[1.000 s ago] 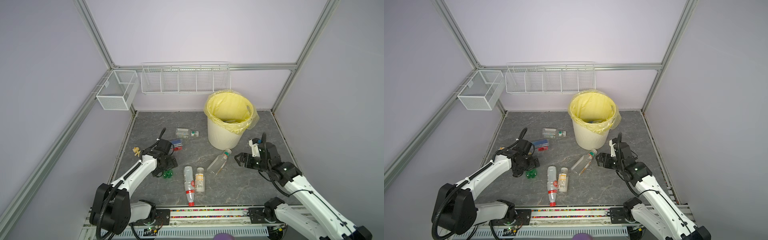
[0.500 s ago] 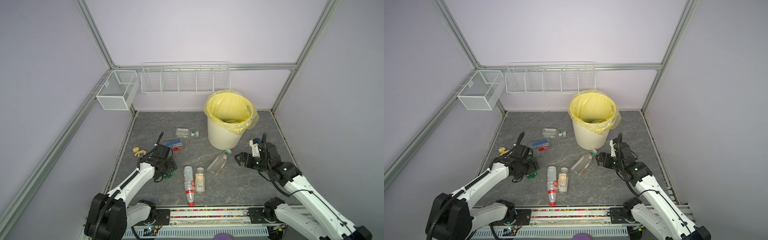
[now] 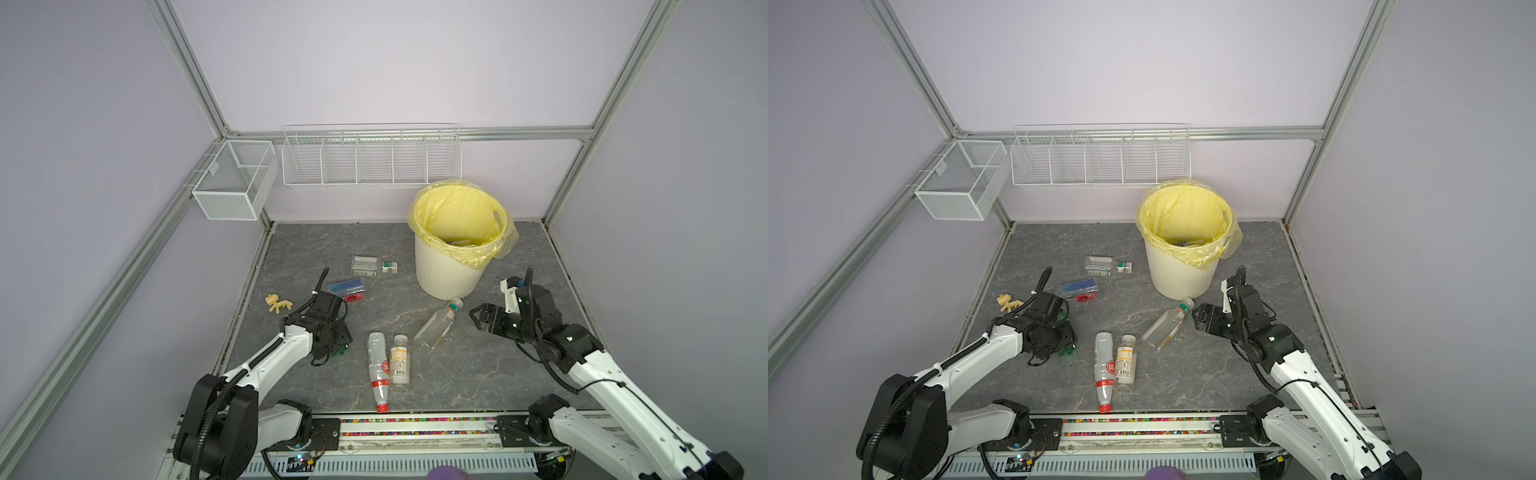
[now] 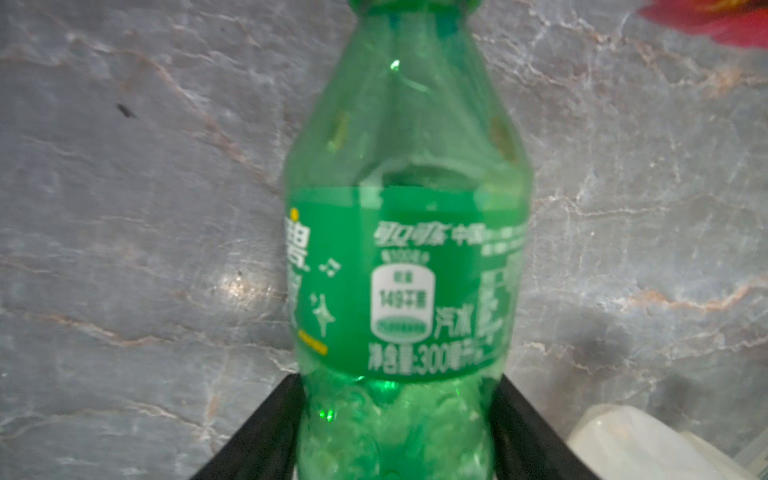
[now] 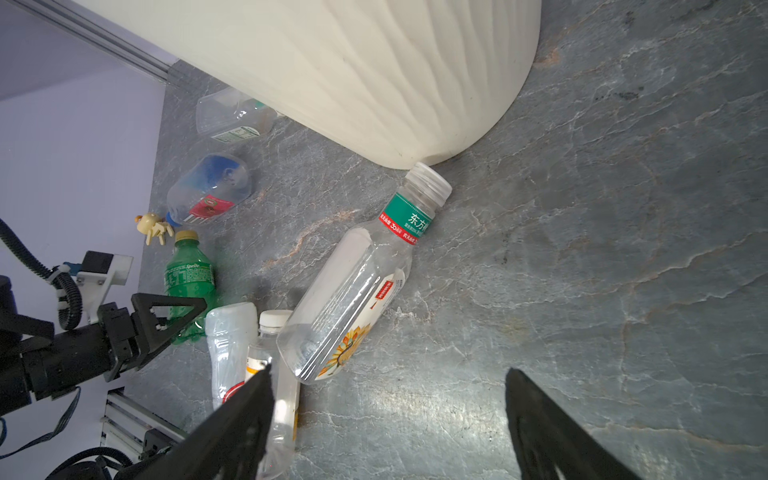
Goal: Throw the plastic bottles in the bin
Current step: 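Lower the left gripper onto the green soda bottle and close, then lift the green soda bottle with the left gripper toward the bin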
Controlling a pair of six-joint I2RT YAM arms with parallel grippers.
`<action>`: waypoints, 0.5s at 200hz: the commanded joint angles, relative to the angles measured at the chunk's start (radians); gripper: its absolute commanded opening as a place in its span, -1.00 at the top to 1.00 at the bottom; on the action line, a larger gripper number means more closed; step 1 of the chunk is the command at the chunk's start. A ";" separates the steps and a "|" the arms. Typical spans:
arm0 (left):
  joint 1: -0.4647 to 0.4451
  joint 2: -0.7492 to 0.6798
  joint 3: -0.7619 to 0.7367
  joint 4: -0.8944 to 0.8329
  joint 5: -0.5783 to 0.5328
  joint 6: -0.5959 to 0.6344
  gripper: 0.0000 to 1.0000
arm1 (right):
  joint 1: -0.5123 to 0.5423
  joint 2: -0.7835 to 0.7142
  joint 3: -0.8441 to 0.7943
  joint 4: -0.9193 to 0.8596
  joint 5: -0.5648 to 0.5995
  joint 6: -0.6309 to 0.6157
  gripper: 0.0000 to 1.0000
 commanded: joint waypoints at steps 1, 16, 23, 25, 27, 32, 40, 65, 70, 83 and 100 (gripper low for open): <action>-0.003 -0.002 -0.021 0.024 -0.016 -0.003 -0.28 | 0.007 -0.011 -0.020 0.011 0.017 0.018 -0.77; -0.003 0.002 -0.030 0.038 -0.011 -0.003 -0.23 | 0.006 -0.013 -0.019 0.006 0.018 0.019 -0.76; -0.003 0.005 -0.032 0.042 -0.010 -0.002 -0.20 | 0.006 -0.014 -0.022 0.006 0.018 0.022 -0.77; -0.003 0.006 -0.033 0.043 -0.009 -0.002 -0.19 | 0.006 -0.016 -0.022 0.005 0.017 0.022 -0.77; -0.003 0.008 -0.034 0.043 -0.008 -0.002 -0.19 | 0.006 -0.015 -0.023 0.006 0.018 0.023 -0.77; -0.003 0.009 -0.037 0.047 -0.009 -0.001 -0.18 | 0.006 -0.017 -0.026 0.008 0.020 0.025 -0.77; -0.003 0.015 -0.040 0.052 -0.009 -0.002 -0.15 | 0.006 -0.019 -0.029 0.006 0.021 0.025 -0.76; -0.003 0.034 -0.041 0.061 0.000 0.008 -0.07 | 0.006 -0.026 -0.033 0.003 0.029 0.032 -0.76; -0.004 0.037 -0.040 0.059 0.000 0.010 -0.05 | 0.006 -0.029 -0.037 0.004 0.029 0.035 -0.77; -0.004 0.037 -0.041 0.057 -0.003 0.011 -0.03 | 0.006 -0.034 -0.041 0.008 0.030 0.040 -0.76; -0.003 0.033 -0.043 0.057 0.000 0.011 -0.01 | 0.006 -0.038 -0.042 0.003 0.032 0.038 -0.76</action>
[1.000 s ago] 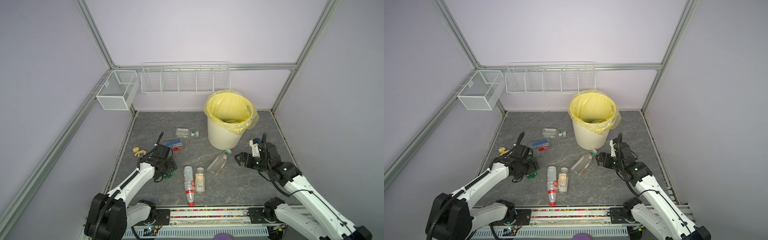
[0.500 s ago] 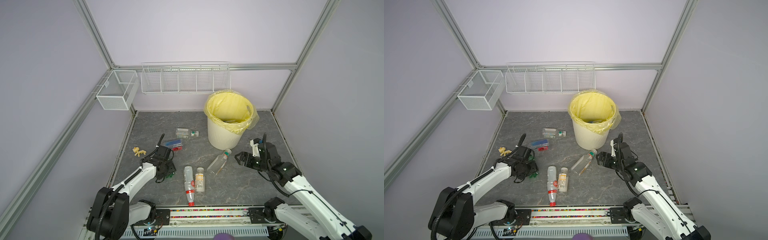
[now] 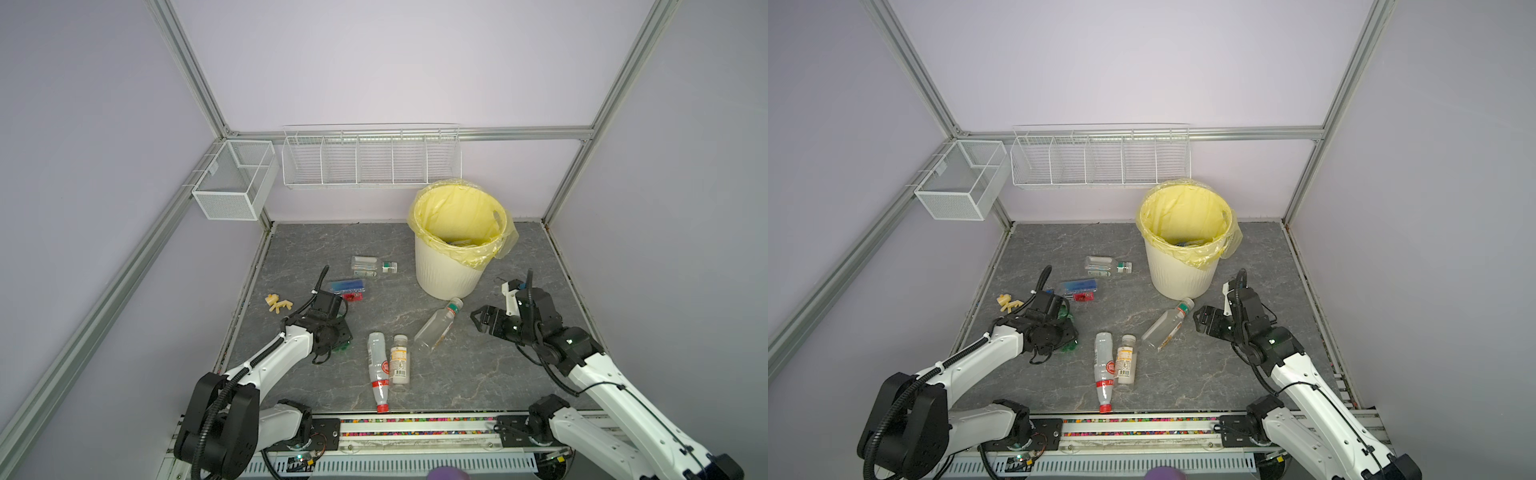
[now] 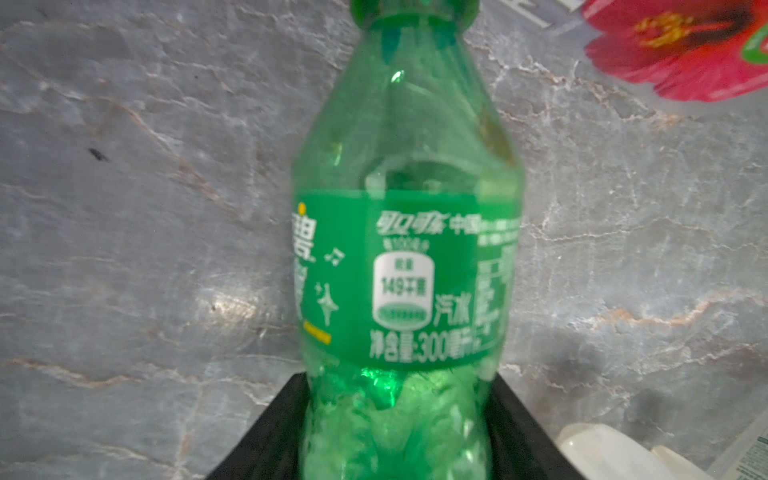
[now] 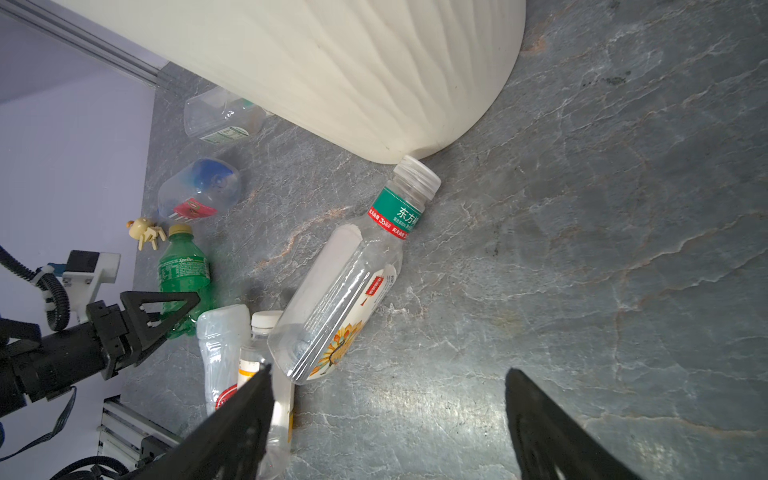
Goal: Throw the plastic bottles in the bin
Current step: 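Lift the green soda bottle with the left gripper toward the bin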
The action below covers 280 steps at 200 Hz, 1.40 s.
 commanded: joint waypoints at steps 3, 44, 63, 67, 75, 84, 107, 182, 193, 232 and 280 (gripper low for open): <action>-0.004 0.020 -0.031 -0.021 -0.001 0.009 -0.01 | 0.006 -0.018 -0.019 0.002 0.019 0.018 -0.76; -0.003 -0.022 -0.045 -0.021 0.012 0.004 0.09 | 0.006 -0.028 -0.026 -0.004 0.025 0.016 -0.77; -0.004 -0.035 -0.046 -0.031 0.011 0.005 0.09 | 0.006 -0.029 -0.033 -0.004 0.029 0.019 -0.76; -0.004 -0.038 -0.046 -0.034 0.011 0.003 0.09 | 0.006 -0.030 -0.034 -0.005 0.031 0.020 -0.76; -0.004 -0.041 -0.048 -0.036 0.010 0.004 0.09 | 0.005 -0.030 -0.033 -0.004 0.029 0.019 -0.77; -0.004 -0.047 -0.048 -0.040 0.013 0.003 0.11 | 0.006 -0.030 -0.034 -0.004 0.027 0.020 -0.76; -0.003 -0.065 -0.048 -0.056 0.000 0.003 0.12 | 0.006 -0.033 -0.035 0.000 0.032 0.022 -0.76; -0.004 -0.084 -0.017 -0.104 -0.016 0.013 0.16 | 0.006 -0.046 -0.035 -0.013 0.036 0.026 -0.76; -0.003 -0.086 -0.015 -0.108 -0.019 0.011 0.16 | 0.006 -0.049 -0.035 -0.015 0.037 0.027 -0.76; -0.003 -0.111 0.005 -0.128 -0.016 0.007 0.17 | 0.006 -0.057 -0.023 -0.031 0.049 0.021 -0.76; -0.003 -0.171 0.049 -0.191 -0.016 0.010 0.18 | 0.006 -0.055 -0.023 -0.035 0.049 0.024 -0.76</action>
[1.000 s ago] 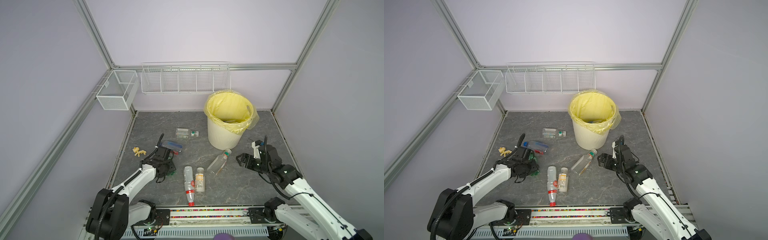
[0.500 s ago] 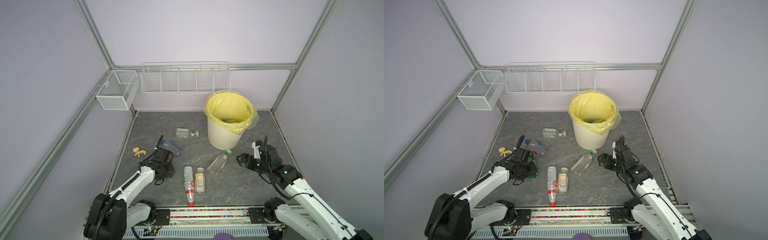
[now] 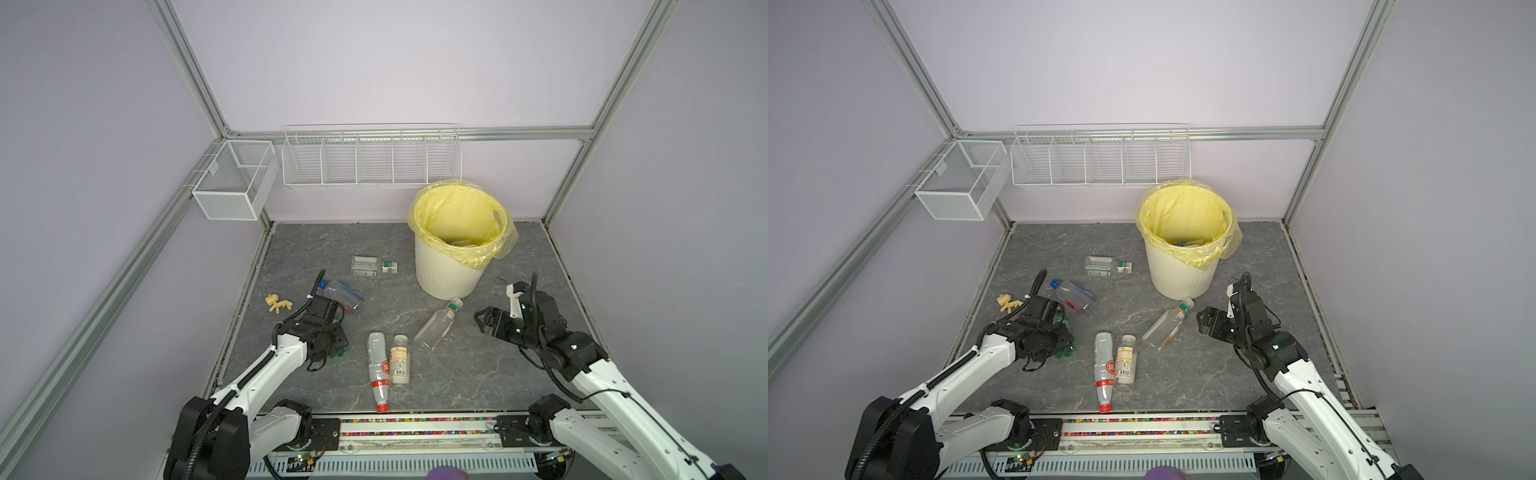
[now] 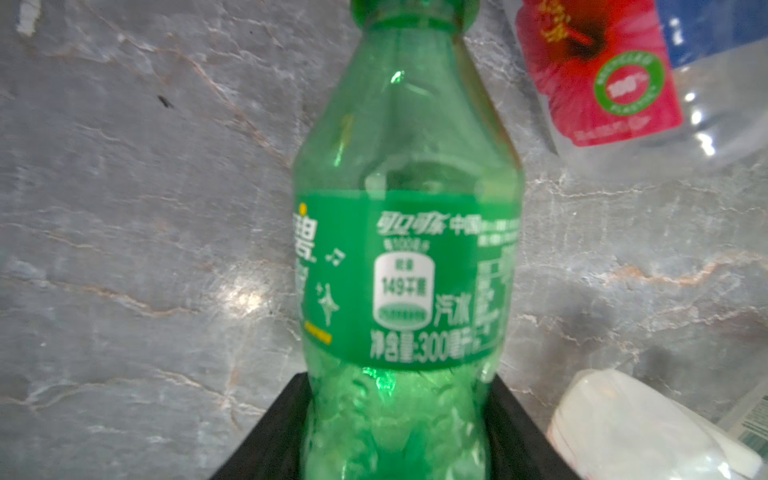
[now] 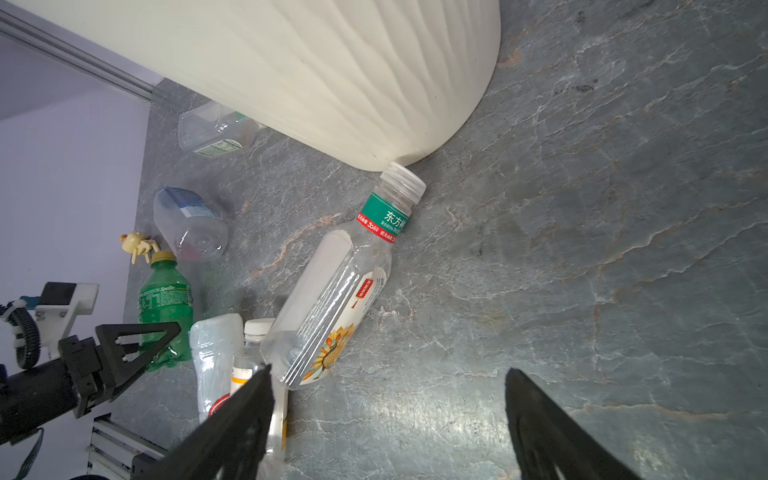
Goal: Throw the plastic bottles in the bin
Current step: 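Lift the green soda bottle with the left gripper toward the bin, then carry the green soda bottle over the bin with the left gripper and release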
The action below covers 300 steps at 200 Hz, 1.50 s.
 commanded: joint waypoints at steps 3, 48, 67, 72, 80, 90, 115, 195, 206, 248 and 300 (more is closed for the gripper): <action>-0.003 -0.045 0.056 -0.061 -0.017 0.007 0.18 | 0.006 -0.009 -0.007 -0.020 0.012 0.010 -0.76; -0.004 -0.114 0.104 -0.095 0.003 0.026 0.18 | 0.006 -0.006 -0.004 -0.025 0.015 0.011 -0.77; -0.003 -0.132 0.137 -0.116 0.010 0.073 0.18 | 0.006 -0.008 -0.002 -0.031 0.017 0.008 -0.77; -0.003 -0.137 0.149 -0.125 0.007 0.084 0.18 | 0.006 -0.008 -0.003 -0.030 0.018 0.009 -0.77; -0.004 -0.145 0.165 -0.140 0.002 0.097 0.18 | 0.005 -0.009 -0.005 -0.031 0.021 0.008 -0.76; -0.003 -0.155 0.184 -0.151 -0.002 0.100 0.18 | 0.006 -0.012 -0.005 -0.036 0.023 0.009 -0.77; -0.003 -0.178 0.216 -0.141 0.045 0.098 0.18 | 0.006 -0.020 -0.016 -0.038 0.024 0.015 -0.77; -0.003 -0.144 0.359 -0.061 0.285 0.017 0.19 | 0.007 -0.057 -0.031 -0.065 0.040 0.014 -0.76; -0.006 -0.139 0.378 -0.042 0.307 0.002 0.19 | 0.006 -0.065 -0.041 -0.065 0.045 0.017 -0.77; -0.041 -0.080 0.492 -0.033 0.310 0.017 0.20 | 0.007 -0.077 -0.055 -0.059 0.043 0.023 -0.77; -0.085 0.006 0.630 -0.004 0.335 0.000 0.21 | 0.007 -0.065 -0.055 -0.044 0.053 0.013 -0.77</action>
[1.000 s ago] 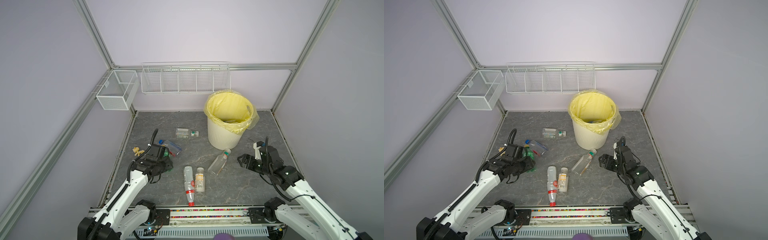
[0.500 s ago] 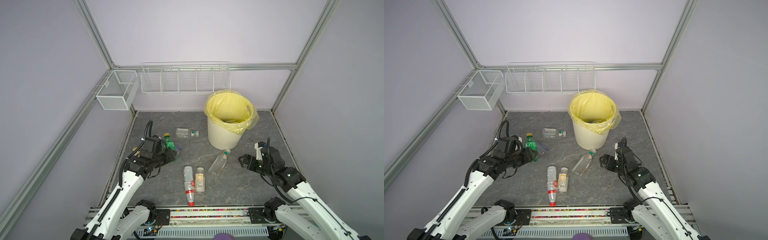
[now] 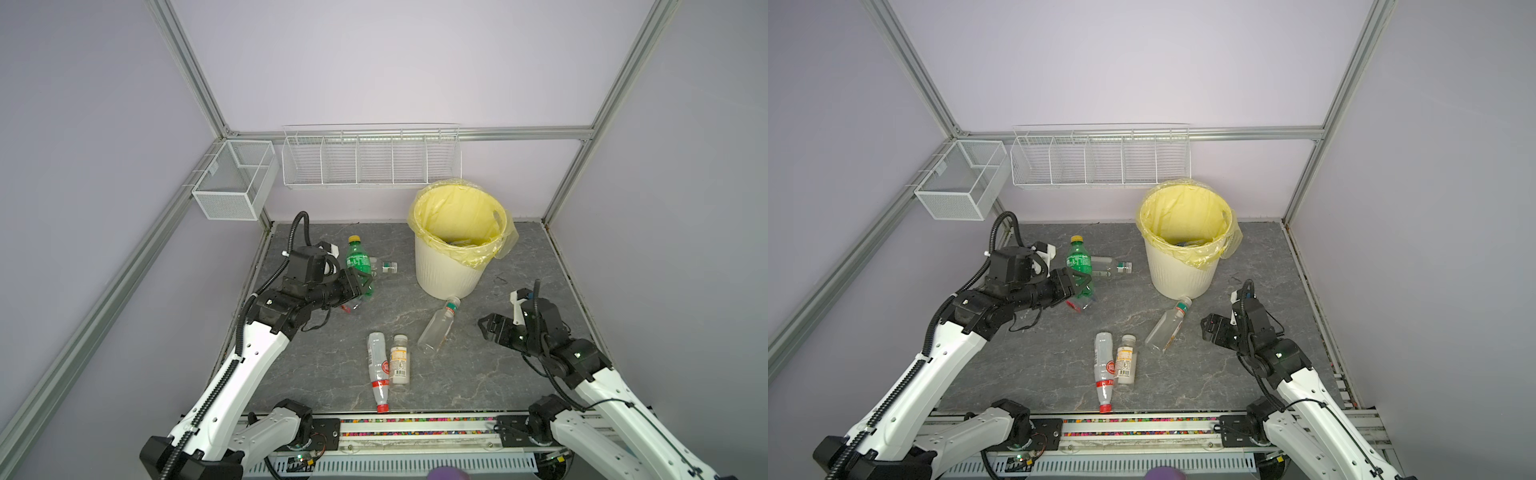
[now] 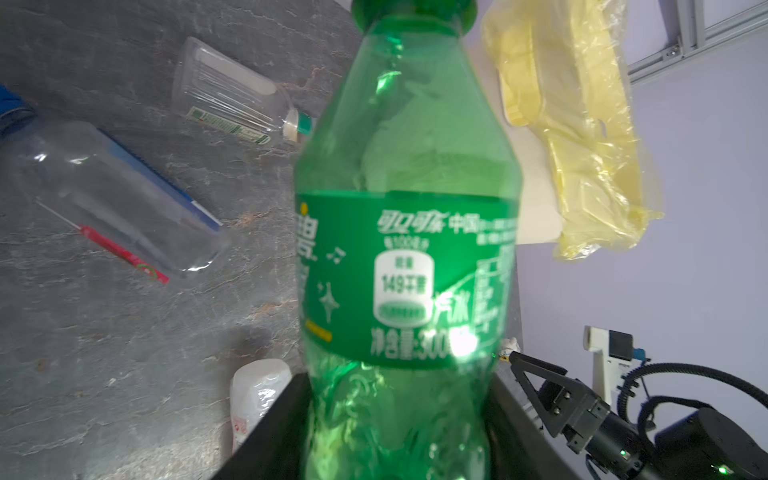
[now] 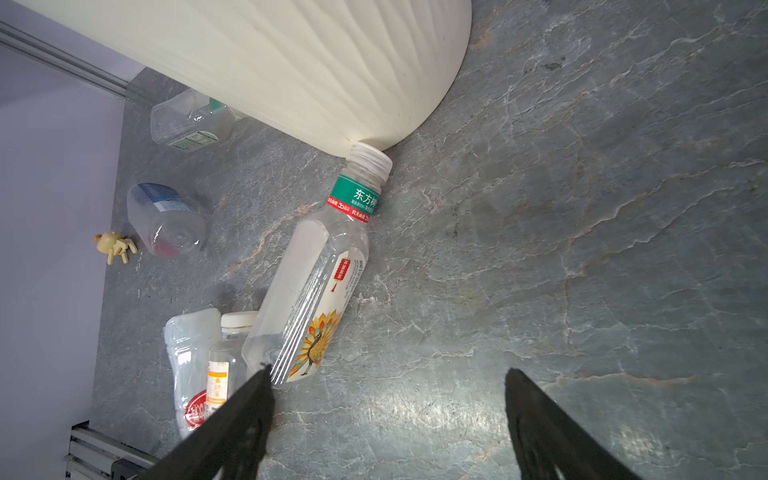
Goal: Throw the plastic bottles in the bin
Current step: 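Carry the green soda bottle over the bin with the left gripper and release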
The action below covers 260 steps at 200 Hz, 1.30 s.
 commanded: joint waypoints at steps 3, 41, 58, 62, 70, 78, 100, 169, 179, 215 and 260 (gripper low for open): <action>-0.018 0.038 0.084 0.020 0.025 -0.012 0.22 | 0.006 0.002 -0.008 0.001 0.019 0.006 -0.76; -0.044 0.088 0.178 0.015 0.014 -0.001 0.22 | 0.006 0.016 -0.006 0.010 0.011 0.005 -0.77; -0.045 0.083 0.160 -0.008 -0.046 0.008 0.22 | 0.006 0.014 -0.018 0.020 0.014 0.006 -0.76; -0.045 0.079 0.150 -0.009 -0.053 0.010 0.22 | 0.007 0.014 -0.021 0.023 0.015 0.008 -0.77; -0.045 0.067 0.121 -0.007 -0.062 0.010 0.22 | 0.007 0.016 -0.026 0.025 0.015 0.008 -0.77; -0.045 0.050 0.087 -0.001 -0.067 0.008 0.22 | 0.006 0.015 -0.031 0.025 0.015 0.009 -0.77; -0.045 -0.009 -0.011 0.010 -0.085 0.009 0.22 | 0.005 0.014 -0.046 0.030 0.019 0.004 -0.76; -0.049 -0.060 -0.117 0.025 -0.164 0.011 0.22 | 0.006 0.056 -0.071 0.082 -0.007 -0.007 -0.76; -0.055 -0.032 -0.080 0.024 -0.168 0.011 0.22 | 0.006 0.053 -0.071 0.077 -0.001 -0.008 -0.76; -0.156 0.174 0.178 0.004 -0.183 0.015 0.22 | 0.006 0.015 -0.086 0.063 0.019 -0.005 -0.77; -0.287 0.605 0.731 0.024 -0.098 0.005 0.15 | 0.006 -0.003 -0.092 0.057 0.033 -0.007 -0.76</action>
